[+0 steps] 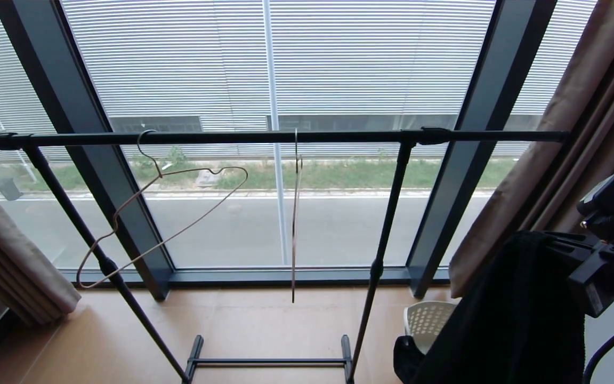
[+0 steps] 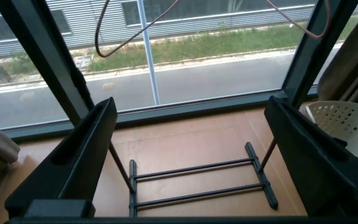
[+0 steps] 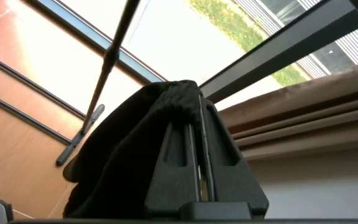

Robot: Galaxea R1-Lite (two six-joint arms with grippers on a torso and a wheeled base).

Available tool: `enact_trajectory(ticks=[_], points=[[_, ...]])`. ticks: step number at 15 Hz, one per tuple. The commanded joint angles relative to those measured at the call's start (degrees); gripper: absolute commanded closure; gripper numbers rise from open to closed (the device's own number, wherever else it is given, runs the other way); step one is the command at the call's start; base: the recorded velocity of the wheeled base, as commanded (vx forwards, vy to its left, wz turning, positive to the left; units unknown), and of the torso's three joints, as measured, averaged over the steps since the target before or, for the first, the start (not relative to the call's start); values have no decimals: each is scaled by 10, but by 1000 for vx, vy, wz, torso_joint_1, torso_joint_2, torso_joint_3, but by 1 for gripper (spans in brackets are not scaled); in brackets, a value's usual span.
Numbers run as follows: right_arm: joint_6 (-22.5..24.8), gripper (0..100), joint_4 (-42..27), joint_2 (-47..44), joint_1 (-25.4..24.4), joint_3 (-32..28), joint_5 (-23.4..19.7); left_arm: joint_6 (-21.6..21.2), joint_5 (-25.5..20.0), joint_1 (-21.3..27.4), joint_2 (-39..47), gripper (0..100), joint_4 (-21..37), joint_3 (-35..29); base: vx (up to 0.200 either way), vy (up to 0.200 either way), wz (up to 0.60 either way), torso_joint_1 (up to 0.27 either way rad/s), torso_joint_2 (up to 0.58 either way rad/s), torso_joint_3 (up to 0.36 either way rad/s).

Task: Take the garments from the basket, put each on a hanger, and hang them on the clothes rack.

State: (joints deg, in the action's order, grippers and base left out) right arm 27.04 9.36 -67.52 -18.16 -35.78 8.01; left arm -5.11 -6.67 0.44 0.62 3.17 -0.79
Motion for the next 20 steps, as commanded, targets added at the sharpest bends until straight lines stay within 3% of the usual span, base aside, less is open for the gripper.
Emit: enact_trajectory(ticks=[1,5,20], points=[[0,100,0,0,0,0,0,0,0,0,1,0,0,0,0,200,0,2,2,2],[0,100,0,0,0,1,0,0,0,0,1,0,0,0,0,200,0,6,4,-2],[-1,100,0,2,-4,4,0,-3,1,0,2,0,-1,1,0,0,0,0,0,0]])
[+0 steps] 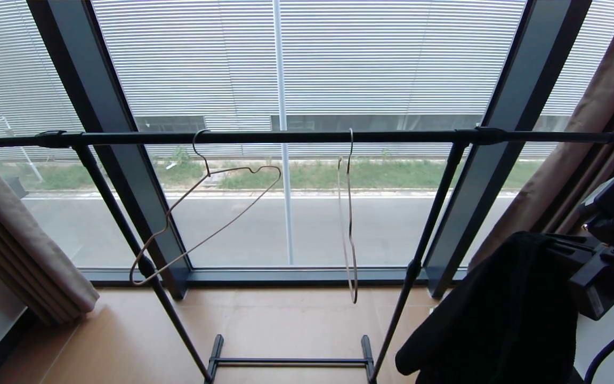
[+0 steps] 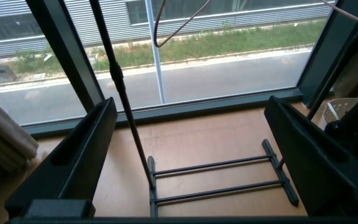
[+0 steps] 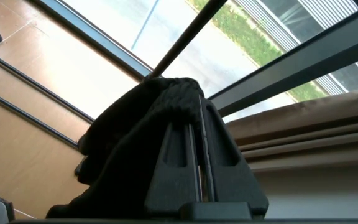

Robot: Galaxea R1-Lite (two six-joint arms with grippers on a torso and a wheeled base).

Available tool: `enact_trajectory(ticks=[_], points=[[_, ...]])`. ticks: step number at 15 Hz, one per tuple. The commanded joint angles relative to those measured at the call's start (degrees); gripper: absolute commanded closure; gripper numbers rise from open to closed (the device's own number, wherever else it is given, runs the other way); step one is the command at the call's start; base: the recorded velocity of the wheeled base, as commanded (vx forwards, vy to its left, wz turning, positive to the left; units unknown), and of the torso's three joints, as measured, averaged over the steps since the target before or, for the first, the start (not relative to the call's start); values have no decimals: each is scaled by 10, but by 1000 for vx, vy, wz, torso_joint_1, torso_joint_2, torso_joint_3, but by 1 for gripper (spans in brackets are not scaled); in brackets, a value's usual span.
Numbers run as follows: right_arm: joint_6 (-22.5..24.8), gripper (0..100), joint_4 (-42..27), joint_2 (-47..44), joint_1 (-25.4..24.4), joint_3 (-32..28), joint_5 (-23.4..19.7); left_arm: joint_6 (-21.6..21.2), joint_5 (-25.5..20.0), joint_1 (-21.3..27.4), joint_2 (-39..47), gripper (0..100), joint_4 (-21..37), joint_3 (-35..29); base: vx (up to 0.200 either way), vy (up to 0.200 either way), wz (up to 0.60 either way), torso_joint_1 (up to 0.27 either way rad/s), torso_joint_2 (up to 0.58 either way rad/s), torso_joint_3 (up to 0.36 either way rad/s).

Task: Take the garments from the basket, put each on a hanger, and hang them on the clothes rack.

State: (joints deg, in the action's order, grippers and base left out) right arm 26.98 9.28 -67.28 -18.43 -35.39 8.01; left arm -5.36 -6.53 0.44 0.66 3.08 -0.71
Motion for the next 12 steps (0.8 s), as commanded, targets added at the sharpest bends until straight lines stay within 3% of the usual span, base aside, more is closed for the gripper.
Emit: enact_trajectory(ticks=[1,4,8,9,11,12], points=[[0,100,0,0,-3,0,0,1,0,0,0,0,0,0,0,0,0,0,0,0],[-3,100,1,0,-28,-5,4,0,-2,1,1,0,2,-1,0,0,0,0,0,0],[-84,100,-3,-19,-72,-30,35,-4,4,1,34,0,4,-2,0,0,0,0,0,0],[-117,100,-7,-28,-88,-42,41,-30,22,-29,40,0,4,-3,0,0,0,0,0,0],[-134,100,-7,-51,-105,-56,57,-58,2,-31,50,0,4,-7,0,0,0,0,0,0],[-161,100,-6,-71,-112,-68,68,-73,-45,-29,108,0,4,-35,0,0,0,0,0,0]])
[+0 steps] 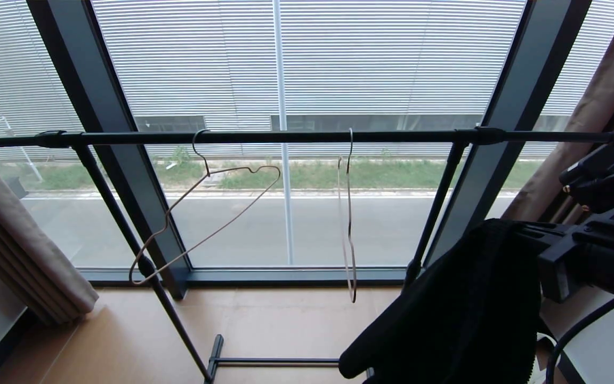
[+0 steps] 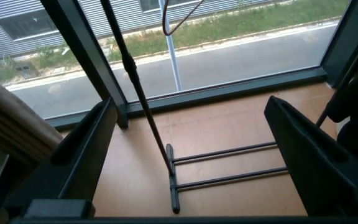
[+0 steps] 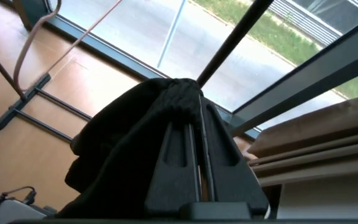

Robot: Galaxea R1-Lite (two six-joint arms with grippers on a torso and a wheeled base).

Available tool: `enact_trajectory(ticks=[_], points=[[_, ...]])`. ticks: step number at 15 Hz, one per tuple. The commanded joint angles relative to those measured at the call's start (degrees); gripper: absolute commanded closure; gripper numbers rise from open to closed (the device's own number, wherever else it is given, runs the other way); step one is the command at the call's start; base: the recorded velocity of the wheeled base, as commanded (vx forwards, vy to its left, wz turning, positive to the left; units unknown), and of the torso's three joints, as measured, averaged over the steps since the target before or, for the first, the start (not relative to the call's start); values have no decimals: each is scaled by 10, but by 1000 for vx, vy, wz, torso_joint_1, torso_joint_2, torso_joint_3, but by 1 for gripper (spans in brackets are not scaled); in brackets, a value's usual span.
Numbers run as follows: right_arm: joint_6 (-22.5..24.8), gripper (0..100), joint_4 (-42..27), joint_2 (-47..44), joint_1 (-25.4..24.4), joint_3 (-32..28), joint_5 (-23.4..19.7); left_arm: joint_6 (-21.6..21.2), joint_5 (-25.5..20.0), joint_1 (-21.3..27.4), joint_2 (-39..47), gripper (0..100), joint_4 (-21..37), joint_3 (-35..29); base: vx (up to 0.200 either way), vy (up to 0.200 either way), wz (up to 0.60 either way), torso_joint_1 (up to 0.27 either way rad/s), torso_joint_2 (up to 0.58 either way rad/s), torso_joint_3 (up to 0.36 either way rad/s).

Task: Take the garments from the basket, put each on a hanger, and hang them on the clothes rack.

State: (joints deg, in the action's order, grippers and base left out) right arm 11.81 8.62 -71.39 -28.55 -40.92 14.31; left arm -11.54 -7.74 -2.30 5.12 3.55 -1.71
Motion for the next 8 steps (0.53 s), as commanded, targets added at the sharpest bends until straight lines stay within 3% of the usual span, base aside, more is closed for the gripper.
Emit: enact_trajectory(ticks=[1,3,4,8], points=[[-50,100,0,-49,-18,-32,12,-6,-80,-2,143,0,-7,-59,0,0,0,0,0,0],[-100,100,-1,-70,-22,-62,16,24,-87,20,230,0,-41,-90,0,0,0,0,0,0],[-132,100,-4,-81,-23,-90,19,72,-86,80,302,0,-112,-99,0,0,0,0,0,0],[-166,100,-19,-79,-51,-101,47,130,-83,197,399,0,-160,-102,0,0,0,0,0,0]])
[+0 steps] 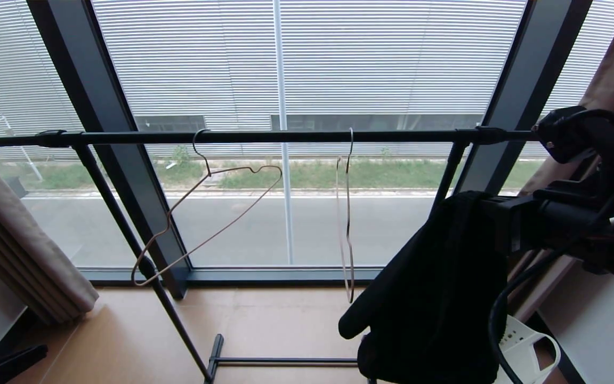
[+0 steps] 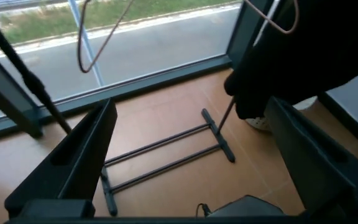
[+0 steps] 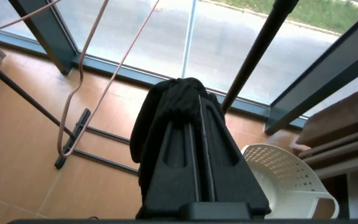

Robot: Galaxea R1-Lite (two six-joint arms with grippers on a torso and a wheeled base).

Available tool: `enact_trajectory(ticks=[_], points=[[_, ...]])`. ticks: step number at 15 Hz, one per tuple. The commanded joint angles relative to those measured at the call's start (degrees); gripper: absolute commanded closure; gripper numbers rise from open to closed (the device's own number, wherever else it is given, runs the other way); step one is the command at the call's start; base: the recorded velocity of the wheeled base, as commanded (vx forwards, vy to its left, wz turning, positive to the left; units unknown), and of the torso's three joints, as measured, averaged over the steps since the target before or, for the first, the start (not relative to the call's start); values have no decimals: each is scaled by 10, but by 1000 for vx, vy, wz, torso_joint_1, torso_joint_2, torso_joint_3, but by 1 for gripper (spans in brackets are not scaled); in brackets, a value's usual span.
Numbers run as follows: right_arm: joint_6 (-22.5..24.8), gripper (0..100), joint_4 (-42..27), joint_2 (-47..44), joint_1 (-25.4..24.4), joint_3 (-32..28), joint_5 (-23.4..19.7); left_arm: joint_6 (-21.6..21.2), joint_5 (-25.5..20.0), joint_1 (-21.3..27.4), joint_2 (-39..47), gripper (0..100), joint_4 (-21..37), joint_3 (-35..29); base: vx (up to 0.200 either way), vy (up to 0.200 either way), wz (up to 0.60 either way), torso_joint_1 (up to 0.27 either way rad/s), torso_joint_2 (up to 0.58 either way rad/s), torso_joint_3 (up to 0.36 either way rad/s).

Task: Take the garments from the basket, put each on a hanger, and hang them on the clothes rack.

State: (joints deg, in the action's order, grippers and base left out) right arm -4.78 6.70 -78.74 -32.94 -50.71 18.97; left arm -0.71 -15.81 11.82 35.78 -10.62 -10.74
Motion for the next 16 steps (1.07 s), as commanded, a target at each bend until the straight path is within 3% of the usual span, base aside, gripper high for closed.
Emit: enact_trajectory(ticks=[1,7,9,11,14,16], points=[[-13,100,1,-5,-20,-4,15,36,-3,72,105,0,-25,-15,0,0,0,0,0,0],[-59,100,1,-19,-83,-22,74,98,-3,136,195,0,-56,-57,0,0,0,0,0,0],[-72,100,1,-38,-83,-43,82,102,-3,146,239,0,-57,-75,0,0,0,0,0,0],[-105,100,0,-70,-83,-79,117,131,10,191,325,0,-103,-104,0,0,0,0,0,0],[-108,100,0,-84,-84,-110,127,142,23,232,437,0,-165,-139,0,0,0,0,0,0],[-108,100,1,-92,-99,-127,143,154,29,263,488,0,-172,-176,0,0,0,0,0,0]])
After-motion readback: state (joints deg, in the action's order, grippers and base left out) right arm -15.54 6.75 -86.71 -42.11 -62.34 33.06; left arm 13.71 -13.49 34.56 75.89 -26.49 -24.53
